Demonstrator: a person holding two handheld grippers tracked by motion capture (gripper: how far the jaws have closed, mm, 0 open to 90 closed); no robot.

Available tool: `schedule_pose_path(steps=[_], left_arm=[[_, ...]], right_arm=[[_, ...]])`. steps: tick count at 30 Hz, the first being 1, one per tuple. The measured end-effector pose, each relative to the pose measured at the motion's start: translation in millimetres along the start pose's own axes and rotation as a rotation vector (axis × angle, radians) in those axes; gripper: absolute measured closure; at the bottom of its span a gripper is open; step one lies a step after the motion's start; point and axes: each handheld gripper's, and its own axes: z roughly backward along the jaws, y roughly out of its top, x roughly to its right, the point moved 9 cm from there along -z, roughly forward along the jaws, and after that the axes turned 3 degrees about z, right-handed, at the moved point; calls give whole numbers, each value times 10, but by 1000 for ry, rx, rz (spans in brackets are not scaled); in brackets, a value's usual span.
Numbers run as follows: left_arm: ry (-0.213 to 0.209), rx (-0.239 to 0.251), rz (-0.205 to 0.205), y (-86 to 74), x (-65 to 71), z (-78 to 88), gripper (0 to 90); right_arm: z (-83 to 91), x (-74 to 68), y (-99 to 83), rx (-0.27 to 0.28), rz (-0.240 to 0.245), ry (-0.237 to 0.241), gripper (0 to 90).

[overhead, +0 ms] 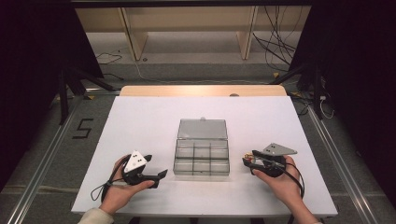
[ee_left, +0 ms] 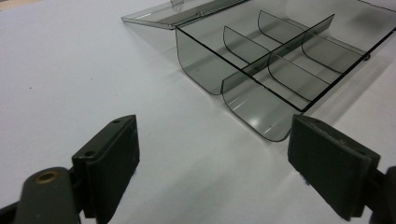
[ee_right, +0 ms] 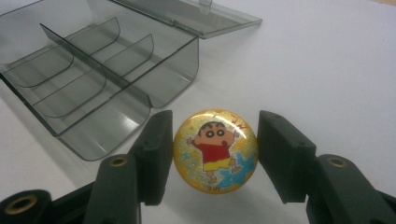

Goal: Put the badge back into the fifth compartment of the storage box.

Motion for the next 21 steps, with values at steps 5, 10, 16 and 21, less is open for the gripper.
schedule_pose_path(steps=[5, 10, 16, 21], left_arm=[[0, 1, 1, 3, 1, 3, 165], [0, 3, 3, 3, 6, -1, 166], [-1, 0, -1, 4, 12, 2, 166], [-2, 1, -1, 6, 15, 1, 166]], right_arm=[[4, -22, 31, 5, 1, 4, 474], [13, -42, 73, 15, 0, 7, 474], [17, -63, 104, 23, 1, 11, 474], [14, -88, 131, 29, 4, 17, 474]])
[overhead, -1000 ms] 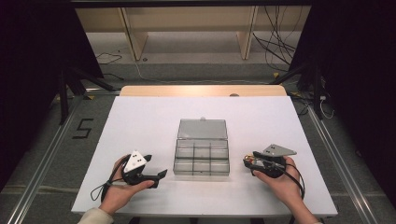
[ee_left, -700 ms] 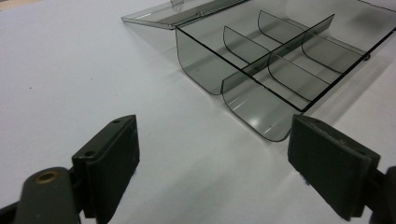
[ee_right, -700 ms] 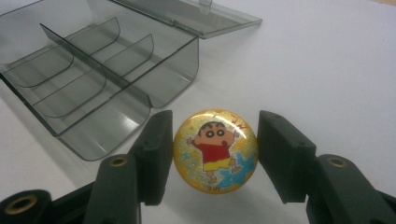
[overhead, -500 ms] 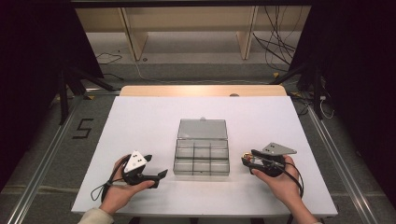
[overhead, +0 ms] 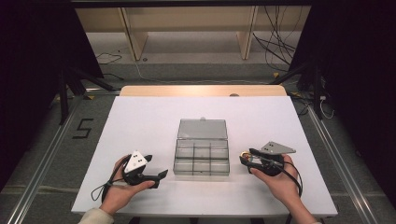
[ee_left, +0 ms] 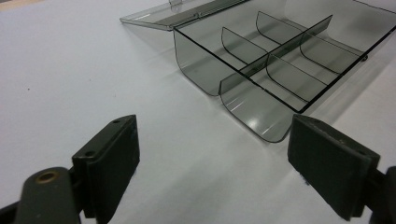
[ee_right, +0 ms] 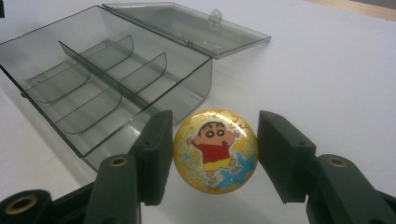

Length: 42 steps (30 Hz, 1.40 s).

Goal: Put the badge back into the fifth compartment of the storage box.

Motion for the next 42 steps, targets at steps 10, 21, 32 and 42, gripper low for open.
schedule_pose_path(steps=[10, 21, 32, 42], left_arm=[[3, 0, -1, 0, -4, 2, 166], [2, 1, -2, 3, -1, 4, 166], [0, 1, -2, 4, 2, 2, 167], [3, 3, -2, 8, -5, 6, 166]], right_arm=[[-30, -95, 108, 19, 12, 19, 474], [-69, -182, 191, 29, 27, 36, 474], [-116, -264, 260, 37, 35, 51, 475], [-149, -333, 317, 43, 44, 65, 475]])
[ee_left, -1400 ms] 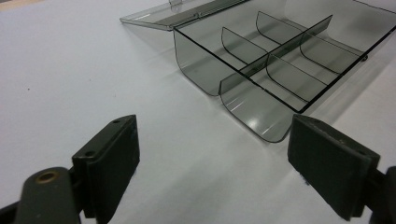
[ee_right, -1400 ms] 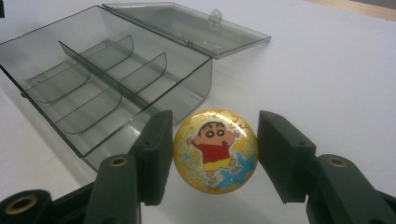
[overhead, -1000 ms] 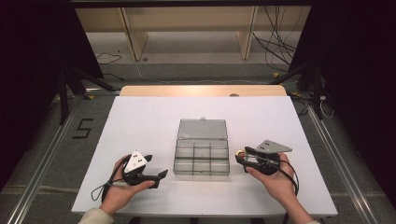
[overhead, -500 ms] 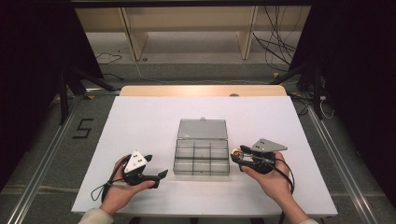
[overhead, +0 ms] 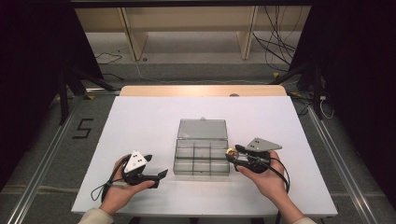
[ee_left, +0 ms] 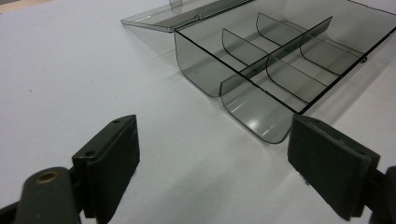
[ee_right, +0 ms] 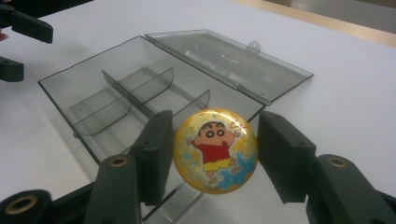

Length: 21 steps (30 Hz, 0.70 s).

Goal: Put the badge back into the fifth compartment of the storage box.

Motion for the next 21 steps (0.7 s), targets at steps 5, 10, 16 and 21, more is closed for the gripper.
schedule_pose_path(steps=[5, 10, 16, 21], left_arm=[[0, 0, -1, 1, 3, 0, 166], [1, 0, 0, 2, 2, 1, 167], [0, 0, 0, 2, 0, 0, 167], [0, 0, 0, 3, 1, -1, 167]], right_arm=[[-9, -16, 19, 4, 0, 3, 475], [-33, -50, 24, 0, 5, 10, 475], [-56, -85, 45, 1, 10, 18, 475], [-77, -114, 56, 0, 15, 27, 475]])
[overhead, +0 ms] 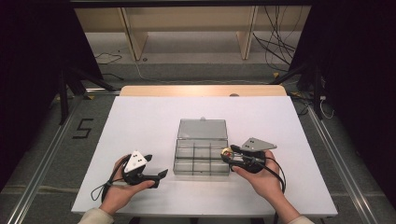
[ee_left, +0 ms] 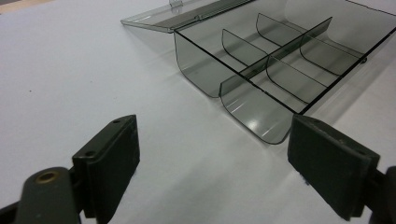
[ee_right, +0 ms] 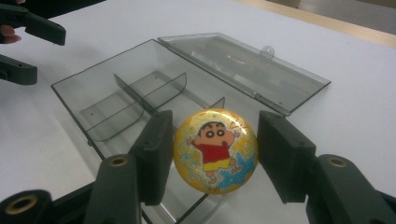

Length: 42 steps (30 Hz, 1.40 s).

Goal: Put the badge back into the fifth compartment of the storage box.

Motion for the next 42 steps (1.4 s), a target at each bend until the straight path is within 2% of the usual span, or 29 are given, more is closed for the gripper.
schedule_pose_path(steps=[30, 42], left_arm=[[-6, -1, -3, 5, 13, -17, 169], [-4, 1, -3, 11, 17, -15, 170]], right_arm=[[-183, -247, 80, -11, 29, 51, 475], [-227, -301, 102, -16, 40, 61, 475]])
